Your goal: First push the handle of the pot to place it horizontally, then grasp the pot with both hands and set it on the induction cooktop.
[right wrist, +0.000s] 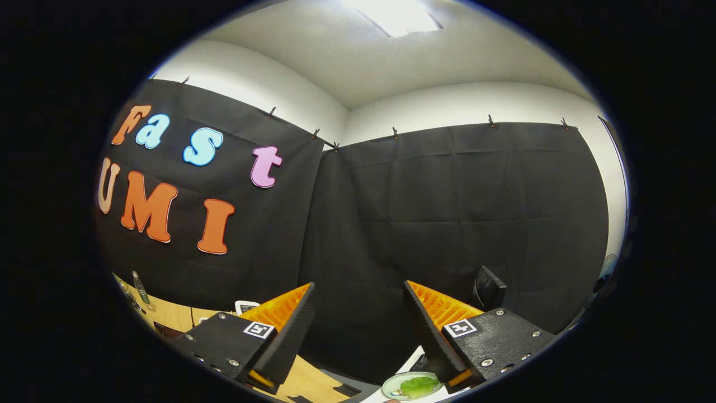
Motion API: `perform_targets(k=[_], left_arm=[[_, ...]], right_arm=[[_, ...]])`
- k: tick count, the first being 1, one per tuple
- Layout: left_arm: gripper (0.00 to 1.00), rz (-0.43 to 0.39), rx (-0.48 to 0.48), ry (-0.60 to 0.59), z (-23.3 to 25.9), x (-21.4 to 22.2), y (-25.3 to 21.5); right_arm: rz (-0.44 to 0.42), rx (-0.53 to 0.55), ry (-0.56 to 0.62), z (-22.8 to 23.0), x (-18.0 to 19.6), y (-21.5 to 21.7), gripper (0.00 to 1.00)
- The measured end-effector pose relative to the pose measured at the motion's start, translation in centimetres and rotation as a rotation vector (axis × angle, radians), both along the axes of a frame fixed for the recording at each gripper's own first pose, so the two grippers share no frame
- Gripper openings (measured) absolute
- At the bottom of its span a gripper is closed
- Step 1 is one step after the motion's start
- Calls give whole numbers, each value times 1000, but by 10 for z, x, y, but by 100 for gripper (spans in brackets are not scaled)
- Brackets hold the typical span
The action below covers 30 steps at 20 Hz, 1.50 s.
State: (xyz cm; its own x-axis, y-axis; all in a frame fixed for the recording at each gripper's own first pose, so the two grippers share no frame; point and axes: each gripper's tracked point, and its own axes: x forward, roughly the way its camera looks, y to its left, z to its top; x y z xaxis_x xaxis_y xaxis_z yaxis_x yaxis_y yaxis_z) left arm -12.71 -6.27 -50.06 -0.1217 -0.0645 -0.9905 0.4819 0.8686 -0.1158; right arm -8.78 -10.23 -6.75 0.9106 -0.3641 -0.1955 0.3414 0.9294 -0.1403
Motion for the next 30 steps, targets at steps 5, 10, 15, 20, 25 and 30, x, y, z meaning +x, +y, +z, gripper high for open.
perform_targets(k=[5, 10, 15, 20, 25, 30], left_arm=[[2, -14, 0, -26, -7, 11, -2], [2, 6, -16, -36, -6, 11, -4], [2, 51, -65, -114, 20, 21, -1], [2, 86, -75, -176, 47, 26, 18], [2, 114, -29, -211, 65, 24, 56], [51, 148, 22, -235, 64, 29, 95]], right_arm=[[-7, 7, 22, -2, -1, 1, 94], [20, 14, 43, -5, -4, 12, 94], [83, 39, 67, -17, 7, 40, 95], [148, 84, 86, -31, 20, 71, 95], [198, 105, 126, -49, 27, 100, 95], [273, 144, 178, -72, 31, 148, 95]])
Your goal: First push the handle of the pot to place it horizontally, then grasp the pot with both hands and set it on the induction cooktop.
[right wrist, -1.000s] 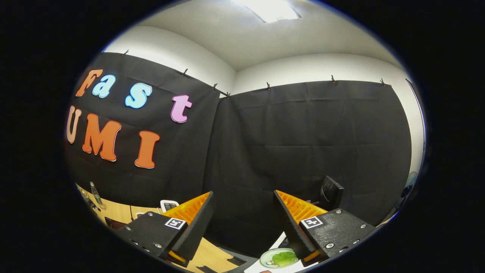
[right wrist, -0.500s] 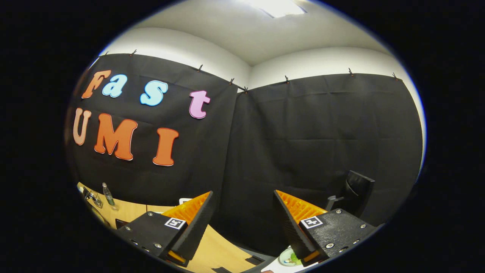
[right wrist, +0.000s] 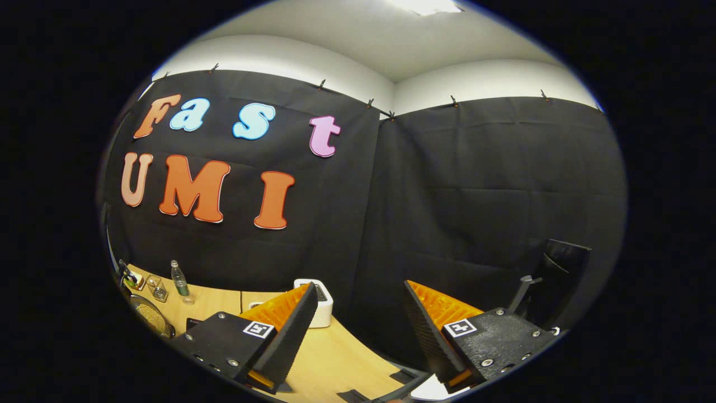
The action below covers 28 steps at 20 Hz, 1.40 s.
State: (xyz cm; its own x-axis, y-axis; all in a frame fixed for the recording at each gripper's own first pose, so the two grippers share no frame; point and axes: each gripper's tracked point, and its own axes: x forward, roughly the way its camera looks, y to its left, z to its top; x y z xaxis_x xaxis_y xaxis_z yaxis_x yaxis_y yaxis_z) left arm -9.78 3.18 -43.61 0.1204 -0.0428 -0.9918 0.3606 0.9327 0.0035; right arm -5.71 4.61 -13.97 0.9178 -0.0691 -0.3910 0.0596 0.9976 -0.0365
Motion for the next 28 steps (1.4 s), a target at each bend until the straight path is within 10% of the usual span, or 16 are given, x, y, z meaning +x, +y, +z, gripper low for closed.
perform_targets(k=[6, 20, 28], left_arm=[[88, 62, 64, -92, 18, 16, 58], [87, 146, 96, -257, 41, 60, 181], [87, 195, 50, -222, 7, 64, 200]], right_arm=[[132, 101, 72, -26, 9, 94, 95], [648, 189, 544, -148, -92, 400, 95], [767, 139, 790, -221, -143, 489, 94]])
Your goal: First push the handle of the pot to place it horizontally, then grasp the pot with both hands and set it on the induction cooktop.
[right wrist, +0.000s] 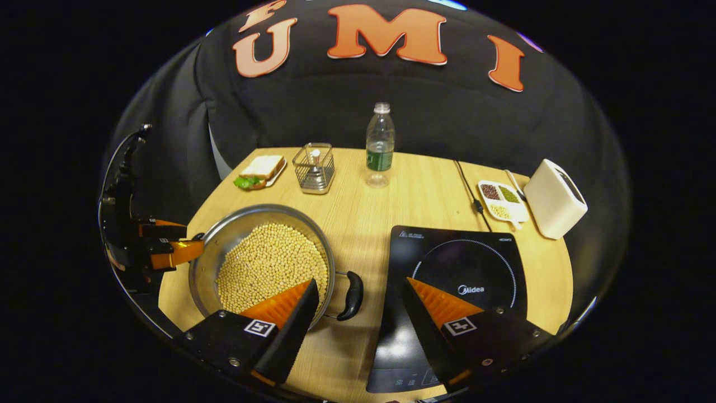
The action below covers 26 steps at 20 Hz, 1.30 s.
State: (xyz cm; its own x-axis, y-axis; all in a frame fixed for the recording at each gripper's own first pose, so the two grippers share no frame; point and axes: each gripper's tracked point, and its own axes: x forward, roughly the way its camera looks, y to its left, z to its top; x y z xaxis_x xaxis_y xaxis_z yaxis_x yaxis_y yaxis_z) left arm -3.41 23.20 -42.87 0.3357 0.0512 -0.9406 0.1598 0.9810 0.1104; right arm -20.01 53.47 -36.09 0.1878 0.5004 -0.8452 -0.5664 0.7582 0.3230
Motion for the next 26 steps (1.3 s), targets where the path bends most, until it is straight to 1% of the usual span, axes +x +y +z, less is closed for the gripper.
perform_targets(k=[3, 5, 7, 8, 11, 12, 13, 14, 15, 16, 17, 18, 19, 23, 25, 26], left_arm=[[88, 27, -19, 24, -13, -1, 7], [88, 48, -32, 45, -22, -4, 13], [89, 63, -33, 68, -31, -9, 20], [88, 73, -35, 70, -35, -10, 23], [88, 112, -36, 73, -42, -13, 29], [87, 121, -55, 66, -46, -12, 26], [83, 130, -69, 63, -47, -12, 24], [73, 137, -83, 60, -49, -12, 21], [68, 143, -76, 61, -48, -15, 20], [59, 142, -66, 53, -52, -12, 21], [55, 144, -59, 44, -52, -12, 21], [64, 149, -55, 37, -49, -10, 20], [60, 145, -54, 35, -52, -14, 20], [60, 162, -46, 5, -53, -13, 21], [60, 156, -35, 23, -56, -18, 21], [65, 155, -30, 18, -56, -15, 22]], right_arm=[[31, -37, 56, -23, -15, 16, 92], [35, -53, 92, -36, -22, 24, 90], [34, -87, 118, -49, -26, 28, 89], [34, -96, 126, -55, -27, 30, 88], [53, -130, 140, -67, -35, 33, 82], [56, -139, 140, -70, -34, 32, 80], [54, -143, 145, -71, -36, 33, 78], [50, -143, 150, -72, -36, 34, 75], [48, -143, 153, -73, -36, 34, 74], [48, -143, 157, -74, -36, 34, 74], [47, -141, 158, -76, -37, 35, 73], [47, -140, 160, -78, -37, 35, 72], [47, -141, 161, -79, -38, 36, 73], [34, -137, 170, -83, -38, 38, 73], [23, -128, 177, -85, -39, 38, 73], [20, -125, 180, -87, -39, 39, 73]])
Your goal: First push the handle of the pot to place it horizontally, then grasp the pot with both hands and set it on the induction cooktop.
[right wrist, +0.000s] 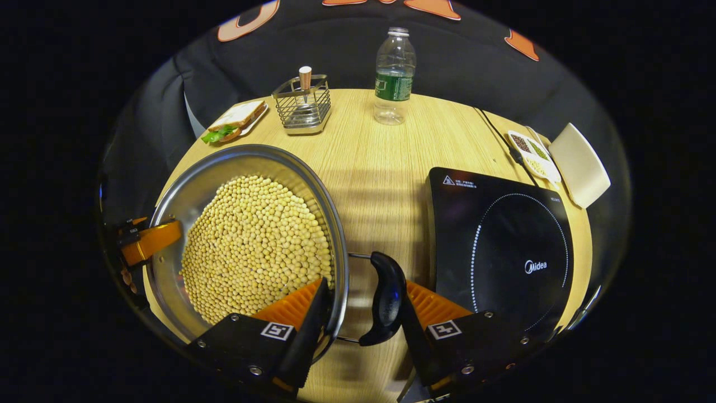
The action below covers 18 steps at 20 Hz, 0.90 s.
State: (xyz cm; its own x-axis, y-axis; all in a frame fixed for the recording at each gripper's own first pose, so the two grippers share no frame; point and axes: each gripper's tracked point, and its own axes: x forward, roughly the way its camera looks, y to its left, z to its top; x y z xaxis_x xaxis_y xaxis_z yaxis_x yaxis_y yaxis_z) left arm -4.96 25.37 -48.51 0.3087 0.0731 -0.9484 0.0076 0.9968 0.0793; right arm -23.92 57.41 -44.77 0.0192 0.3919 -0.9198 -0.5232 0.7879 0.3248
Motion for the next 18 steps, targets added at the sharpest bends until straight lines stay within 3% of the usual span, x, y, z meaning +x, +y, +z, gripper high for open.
perform_targets(k=[6, 9, 18], left_arm=[[63, 22, -18, -1, -6, -2, 0], [66, 27, -7, -18, -7, 4, 2], [61, 21, 40, -48, -1, 10, 1]], right_arm=[[-20, 5, 33, 0, -1, 0, 67], [-37, 2, 46, 1, -3, -1, 70], [-103, 0, 139, 6, -2, 0, 54]])
